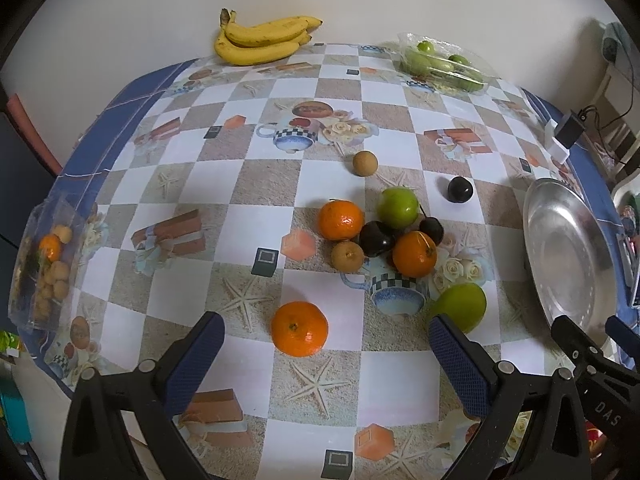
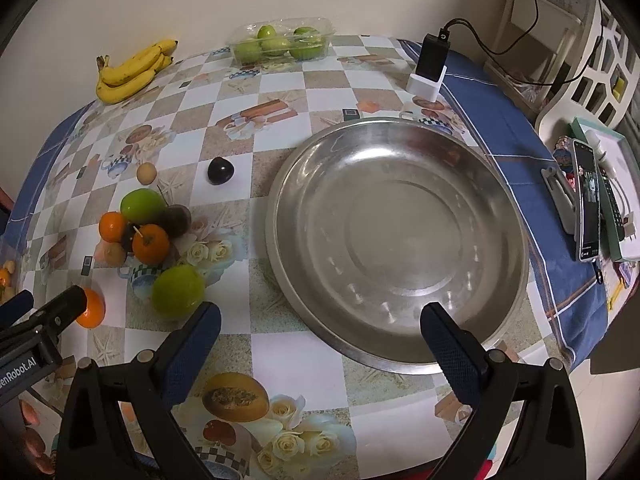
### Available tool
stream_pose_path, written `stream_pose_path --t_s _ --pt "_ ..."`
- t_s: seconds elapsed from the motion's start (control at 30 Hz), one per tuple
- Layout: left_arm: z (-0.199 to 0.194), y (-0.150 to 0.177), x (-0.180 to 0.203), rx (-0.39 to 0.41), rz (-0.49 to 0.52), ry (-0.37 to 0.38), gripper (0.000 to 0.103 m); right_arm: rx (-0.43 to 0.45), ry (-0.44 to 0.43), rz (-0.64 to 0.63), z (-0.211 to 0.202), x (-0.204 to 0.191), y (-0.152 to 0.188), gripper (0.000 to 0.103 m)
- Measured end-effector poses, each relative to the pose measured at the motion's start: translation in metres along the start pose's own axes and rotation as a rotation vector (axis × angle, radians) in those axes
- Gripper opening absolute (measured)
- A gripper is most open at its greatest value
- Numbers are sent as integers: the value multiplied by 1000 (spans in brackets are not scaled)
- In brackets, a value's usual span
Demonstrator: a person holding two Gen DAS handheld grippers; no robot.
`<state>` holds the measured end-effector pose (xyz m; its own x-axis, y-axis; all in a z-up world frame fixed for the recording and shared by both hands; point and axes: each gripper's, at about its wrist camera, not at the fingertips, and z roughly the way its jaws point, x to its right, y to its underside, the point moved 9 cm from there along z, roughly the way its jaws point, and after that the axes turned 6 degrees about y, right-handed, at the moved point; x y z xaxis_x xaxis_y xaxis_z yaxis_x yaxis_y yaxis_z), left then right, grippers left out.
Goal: Organize fruits
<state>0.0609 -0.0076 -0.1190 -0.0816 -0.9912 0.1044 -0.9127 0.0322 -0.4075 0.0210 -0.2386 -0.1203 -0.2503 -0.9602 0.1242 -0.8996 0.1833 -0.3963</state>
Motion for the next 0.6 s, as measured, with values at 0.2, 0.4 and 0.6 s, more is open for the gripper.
stream_pose_path --t_s 0.2,0.4,0.6 --pt "3 -1 -2 7 -7 3 103 -5 13 23 3 9 0 100" --pt "3 -2 -3 16 -22 16 103 -21 20 45 11 17 1 100" --pt "5 -3 -4 26 -28 17 103 -30 31 49 16 19 1 100"
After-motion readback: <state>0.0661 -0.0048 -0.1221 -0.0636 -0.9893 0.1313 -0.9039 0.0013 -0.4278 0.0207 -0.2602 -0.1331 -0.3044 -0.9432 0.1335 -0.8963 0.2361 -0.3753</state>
